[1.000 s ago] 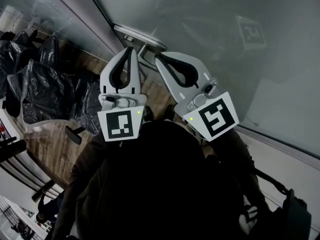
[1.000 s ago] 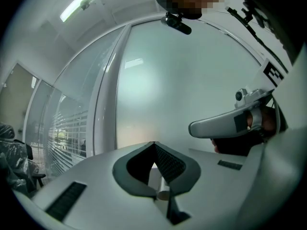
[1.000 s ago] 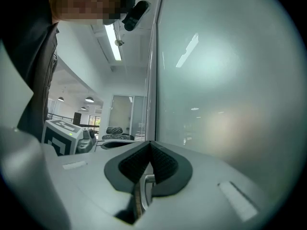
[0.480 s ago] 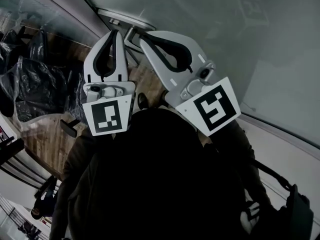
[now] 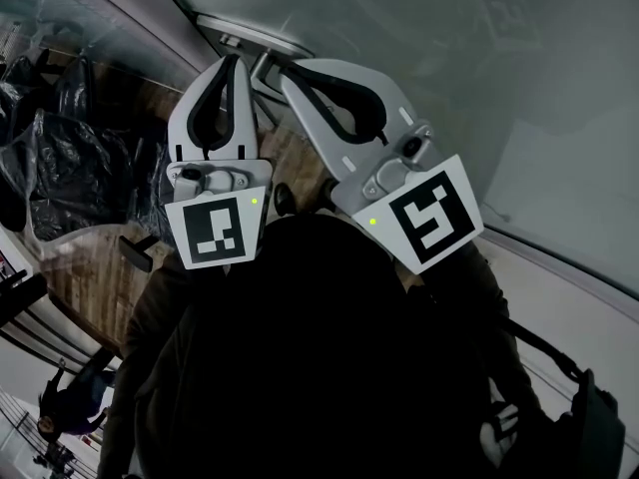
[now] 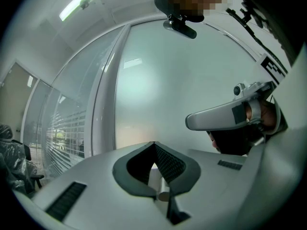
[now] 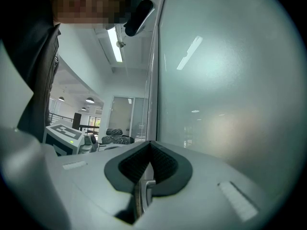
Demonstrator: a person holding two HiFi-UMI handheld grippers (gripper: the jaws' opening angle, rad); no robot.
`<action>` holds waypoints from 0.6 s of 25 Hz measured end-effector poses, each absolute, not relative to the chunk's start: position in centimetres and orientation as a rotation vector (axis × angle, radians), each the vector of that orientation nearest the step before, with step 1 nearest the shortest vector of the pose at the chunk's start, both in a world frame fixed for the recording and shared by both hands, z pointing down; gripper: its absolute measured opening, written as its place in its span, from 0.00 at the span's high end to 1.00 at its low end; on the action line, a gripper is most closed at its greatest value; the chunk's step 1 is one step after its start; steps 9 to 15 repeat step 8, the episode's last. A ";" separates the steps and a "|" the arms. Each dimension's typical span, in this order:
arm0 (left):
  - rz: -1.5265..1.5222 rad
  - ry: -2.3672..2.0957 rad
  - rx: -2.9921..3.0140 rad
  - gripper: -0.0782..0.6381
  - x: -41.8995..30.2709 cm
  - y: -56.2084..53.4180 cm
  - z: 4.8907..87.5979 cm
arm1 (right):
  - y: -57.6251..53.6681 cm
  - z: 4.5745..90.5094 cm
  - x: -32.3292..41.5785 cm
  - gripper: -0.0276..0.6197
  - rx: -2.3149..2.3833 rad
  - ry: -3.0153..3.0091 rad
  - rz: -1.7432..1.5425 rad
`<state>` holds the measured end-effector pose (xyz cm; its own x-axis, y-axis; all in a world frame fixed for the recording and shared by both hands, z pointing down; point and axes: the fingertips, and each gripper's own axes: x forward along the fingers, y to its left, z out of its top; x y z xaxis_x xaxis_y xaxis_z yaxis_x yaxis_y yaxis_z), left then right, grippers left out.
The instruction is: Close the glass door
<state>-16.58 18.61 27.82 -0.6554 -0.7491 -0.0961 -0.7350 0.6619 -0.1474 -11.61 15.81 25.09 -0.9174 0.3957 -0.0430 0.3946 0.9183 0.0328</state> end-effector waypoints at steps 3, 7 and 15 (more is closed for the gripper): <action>-0.145 2.727 -1.224 0.90 -16.6 18.4 27.7 | 15.8 25.0 -11.6 0.96 0.626 3.030 0.037; -0.146 2.732 -1.219 0.90 -16.9 18.4 27.8 | 15.8 25.0 -11.8 0.96 0.627 3.028 0.031; -0.146 2.733 -1.219 0.90 -16.9 18.4 27.8 | 15.8 25.0 -11.9 0.96 0.628 3.028 0.030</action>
